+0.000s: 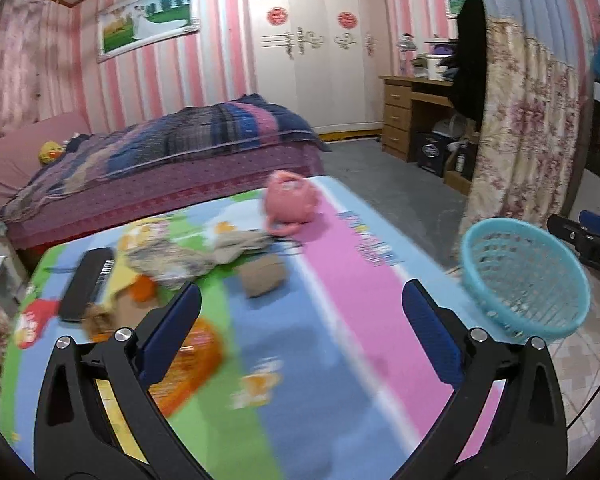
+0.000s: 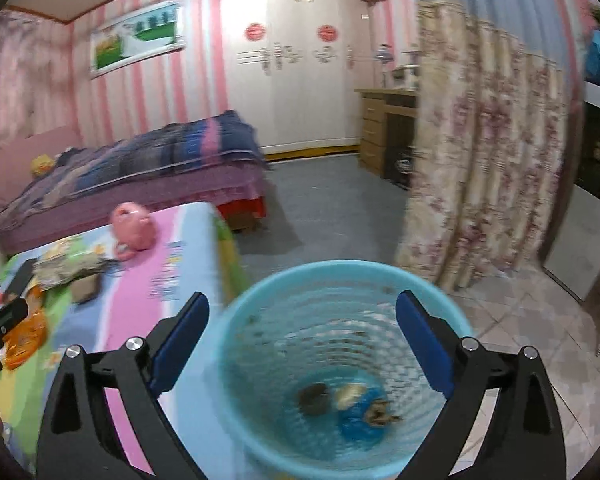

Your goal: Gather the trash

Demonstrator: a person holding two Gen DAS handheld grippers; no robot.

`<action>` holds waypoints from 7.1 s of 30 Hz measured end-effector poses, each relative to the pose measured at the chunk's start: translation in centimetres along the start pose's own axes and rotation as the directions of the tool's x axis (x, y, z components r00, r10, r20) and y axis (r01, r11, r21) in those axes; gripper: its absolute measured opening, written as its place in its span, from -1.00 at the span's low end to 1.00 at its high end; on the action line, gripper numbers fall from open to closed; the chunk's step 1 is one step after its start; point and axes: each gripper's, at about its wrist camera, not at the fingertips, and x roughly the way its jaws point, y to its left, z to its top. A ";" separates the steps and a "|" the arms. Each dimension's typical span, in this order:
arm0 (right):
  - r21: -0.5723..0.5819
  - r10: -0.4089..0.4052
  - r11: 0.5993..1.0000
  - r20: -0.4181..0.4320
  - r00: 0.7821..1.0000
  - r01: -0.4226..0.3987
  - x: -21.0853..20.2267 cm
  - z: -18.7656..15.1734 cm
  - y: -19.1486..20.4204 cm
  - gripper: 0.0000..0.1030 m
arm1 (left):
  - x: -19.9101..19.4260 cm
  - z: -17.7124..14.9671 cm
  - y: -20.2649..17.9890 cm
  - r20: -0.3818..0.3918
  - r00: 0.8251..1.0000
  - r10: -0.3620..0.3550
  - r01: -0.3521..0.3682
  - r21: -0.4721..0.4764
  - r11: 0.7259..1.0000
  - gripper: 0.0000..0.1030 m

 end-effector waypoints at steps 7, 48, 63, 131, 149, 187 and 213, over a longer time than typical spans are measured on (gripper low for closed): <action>-0.098 0.151 0.984 -0.008 0.988 -0.151 0.1 0.5 9.1 0.80 | -1.4 -1.7 8.7 -0.029 0.992 0.119 -0.122 -0.097 0.988 0.89; -0.264 0.202 0.933 -0.180 0.963 -0.245 5.7 -4.6 23.8 0.80 | 6.5 -10.0 23.0 -0.318 0.947 0.050 -0.141 -0.272 0.952 -0.30; -0.306 0.277 0.887 -0.245 0.929 -0.345 6.0 -6.1 28.8 0.80 | 3.2 -8.3 24.8 -0.263 0.953 0.151 -0.225 -0.279 0.934 -0.40; -0.228 0.252 0.908 -0.374 0.893 -0.352 9.7 -6.7 24.3 -0.85 | 3.1 -7.3 22.6 -0.232 0.961 0.153 -0.210 -0.247 0.946 -0.40; -0.133 0.285 0.943 -0.153 0.946 -0.305 4.2 -1.1 15.1 -0.91 | 3.0 -6.1 19.1 -0.195 0.971 0.136 -0.174 -0.196 0.965 -0.40; 0.107 -0.165 0.980 -0.022 0.986 0.166 -0.6 -0.3 -9.0 -0.91 | 6.7 1.6 -16.1 -0.116 0.943 -0.313 0.324 0.099 0.941 -0.40; 0.109 -0.223 0.968 -0.047 0.974 0.227 0.3 -0.8 -9.2 -0.91 | 7.6 2.3 -12.1 -0.078 0.980 -0.183 0.188 0.056 0.981 0.89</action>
